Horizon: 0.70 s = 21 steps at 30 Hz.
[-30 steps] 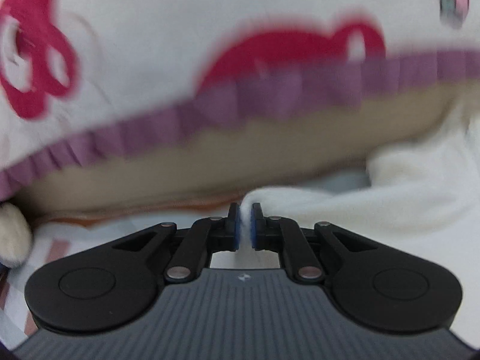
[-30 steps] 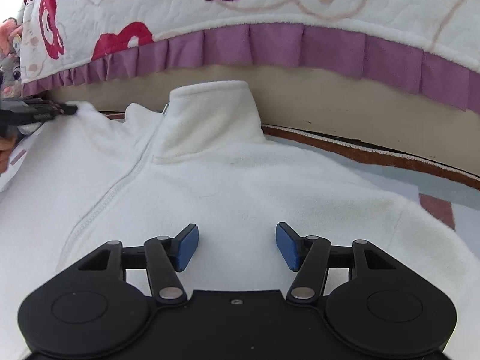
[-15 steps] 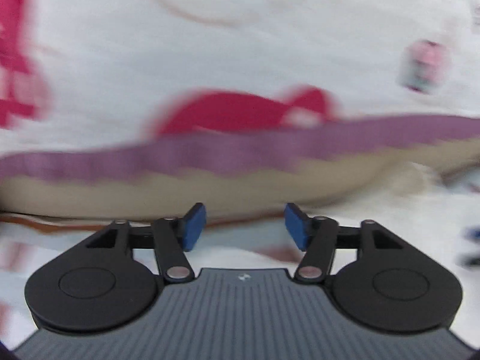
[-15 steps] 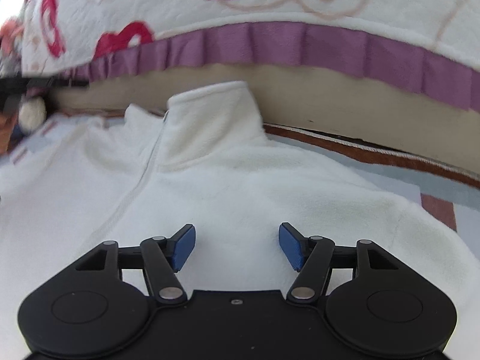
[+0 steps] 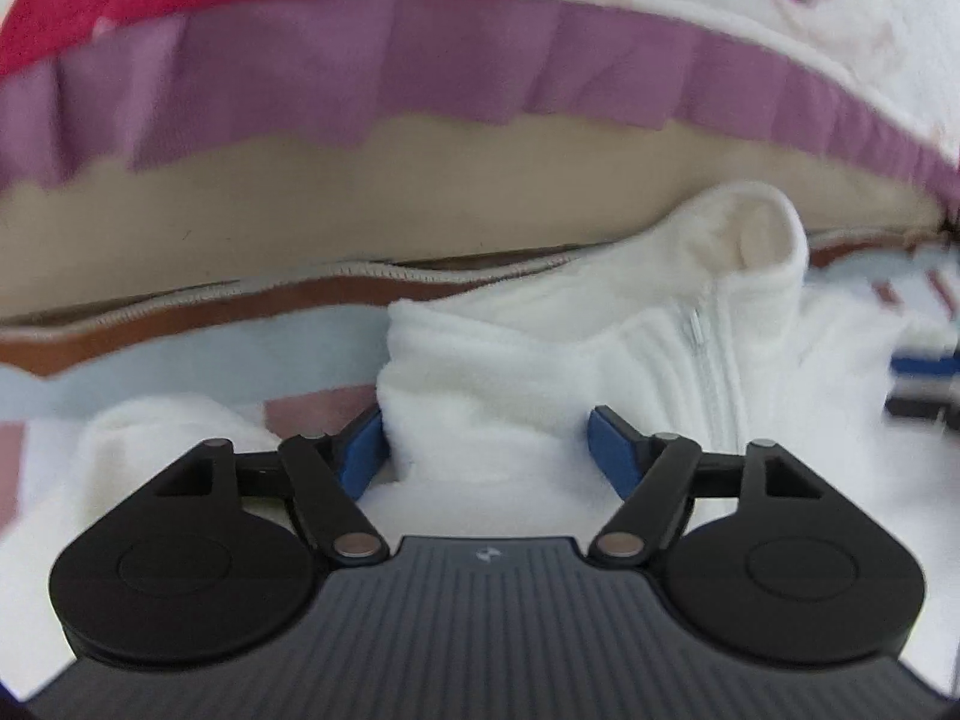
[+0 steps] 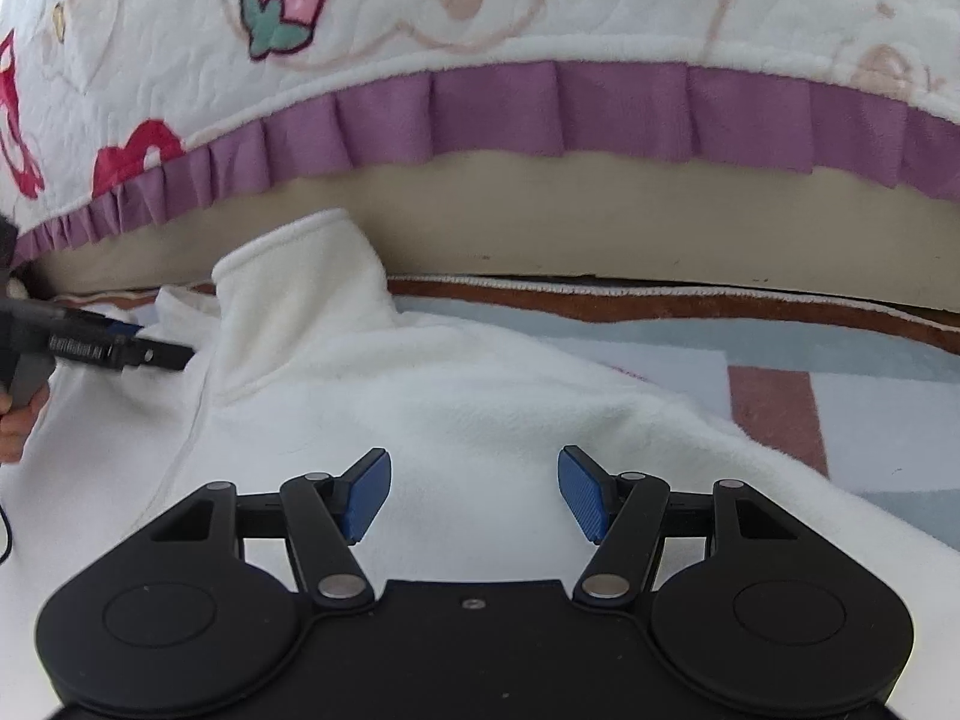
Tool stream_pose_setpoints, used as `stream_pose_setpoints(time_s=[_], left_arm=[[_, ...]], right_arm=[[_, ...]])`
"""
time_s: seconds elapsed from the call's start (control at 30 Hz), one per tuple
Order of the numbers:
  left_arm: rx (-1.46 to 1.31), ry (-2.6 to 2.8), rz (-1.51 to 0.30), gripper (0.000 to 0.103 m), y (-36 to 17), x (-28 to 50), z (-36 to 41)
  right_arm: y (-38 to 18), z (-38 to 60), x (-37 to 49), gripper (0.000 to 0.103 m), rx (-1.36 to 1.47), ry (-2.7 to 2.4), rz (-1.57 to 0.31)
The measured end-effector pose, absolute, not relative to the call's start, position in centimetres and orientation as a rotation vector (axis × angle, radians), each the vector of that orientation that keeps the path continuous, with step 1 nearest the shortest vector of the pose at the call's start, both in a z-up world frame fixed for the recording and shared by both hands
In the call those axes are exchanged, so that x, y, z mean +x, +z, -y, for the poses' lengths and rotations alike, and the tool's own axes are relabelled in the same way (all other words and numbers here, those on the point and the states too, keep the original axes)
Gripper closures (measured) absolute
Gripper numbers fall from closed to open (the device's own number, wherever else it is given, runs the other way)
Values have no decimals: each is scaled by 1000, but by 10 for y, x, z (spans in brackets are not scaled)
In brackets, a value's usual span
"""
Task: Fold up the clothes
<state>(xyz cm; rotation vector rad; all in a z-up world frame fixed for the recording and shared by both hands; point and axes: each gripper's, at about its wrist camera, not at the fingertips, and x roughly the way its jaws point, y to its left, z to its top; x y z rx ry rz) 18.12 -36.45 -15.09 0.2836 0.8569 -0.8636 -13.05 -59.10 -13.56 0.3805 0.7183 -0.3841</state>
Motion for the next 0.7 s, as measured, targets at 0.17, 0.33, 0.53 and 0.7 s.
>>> stream_pose_setpoints(time_s=[0.17, 0.33, 0.53, 0.7], left_arm=[[372, -890, -588, 90, -135, 147, 366], [540, -870, -255, 91, -101, 92, 379], [571, -819, -265, 91, -120, 123, 400], [577, -779, -305, 90, -151, 133, 401]], right_arm=[[-138, 586, -130, 35, 355, -386, -722], [-138, 583, -130, 35, 358, -357, -722], [-132, 593, -133, 37, 563, -230, -634], [-142, 589, -128, 37, 507, -265, -693]])
